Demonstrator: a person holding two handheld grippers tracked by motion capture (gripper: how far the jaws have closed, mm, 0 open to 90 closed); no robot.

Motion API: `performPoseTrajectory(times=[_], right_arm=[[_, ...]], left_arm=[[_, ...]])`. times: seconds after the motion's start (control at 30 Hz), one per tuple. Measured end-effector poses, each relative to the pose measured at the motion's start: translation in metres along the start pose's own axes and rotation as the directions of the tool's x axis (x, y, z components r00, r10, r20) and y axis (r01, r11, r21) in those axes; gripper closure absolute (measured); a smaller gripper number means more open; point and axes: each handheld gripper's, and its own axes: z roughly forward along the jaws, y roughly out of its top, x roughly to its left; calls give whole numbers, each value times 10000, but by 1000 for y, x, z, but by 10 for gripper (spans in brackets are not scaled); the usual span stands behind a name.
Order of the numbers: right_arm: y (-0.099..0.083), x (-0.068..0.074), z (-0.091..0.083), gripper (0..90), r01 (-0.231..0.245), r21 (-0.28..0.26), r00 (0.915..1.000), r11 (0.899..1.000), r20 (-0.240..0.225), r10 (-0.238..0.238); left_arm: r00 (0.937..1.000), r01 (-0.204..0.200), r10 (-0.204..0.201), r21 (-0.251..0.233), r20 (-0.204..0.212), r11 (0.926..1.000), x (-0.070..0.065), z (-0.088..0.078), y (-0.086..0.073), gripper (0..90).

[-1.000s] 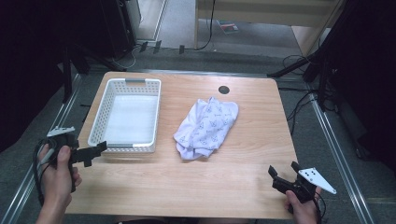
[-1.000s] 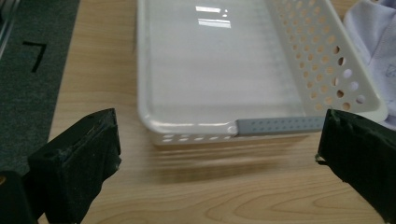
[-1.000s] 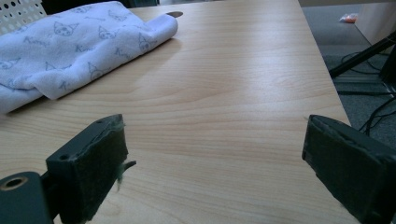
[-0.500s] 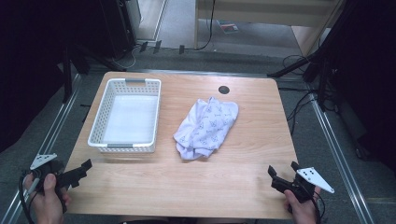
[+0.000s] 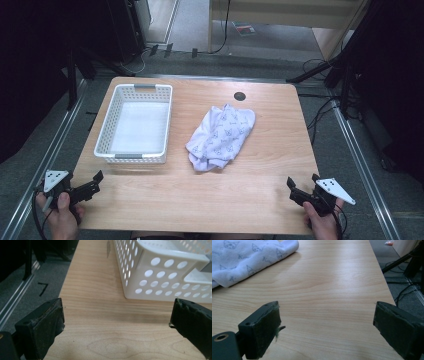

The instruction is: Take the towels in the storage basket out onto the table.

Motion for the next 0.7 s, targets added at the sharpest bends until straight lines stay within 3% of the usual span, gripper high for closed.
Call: performPoseTrajectory(times=[0.07, 0.17, 0.7], right_arm=[[0, 1, 0, 76, 32, -40, 10000, 10000, 63, -31], [0, 1, 0, 76, 128, -69, 9998, 9999, 120, -127], [0, 1, 1, 76, 86, 25, 9998, 10000, 162, -86]], left_arm=[[9998, 153, -154, -29, -125, 9999, 1, 0, -2, 0], [9999, 86, -89, -228, -145, 9997, 1, -2, -4, 0], [9981, -317, 306, -187, -533, 9993, -7, 3, -7, 0]])
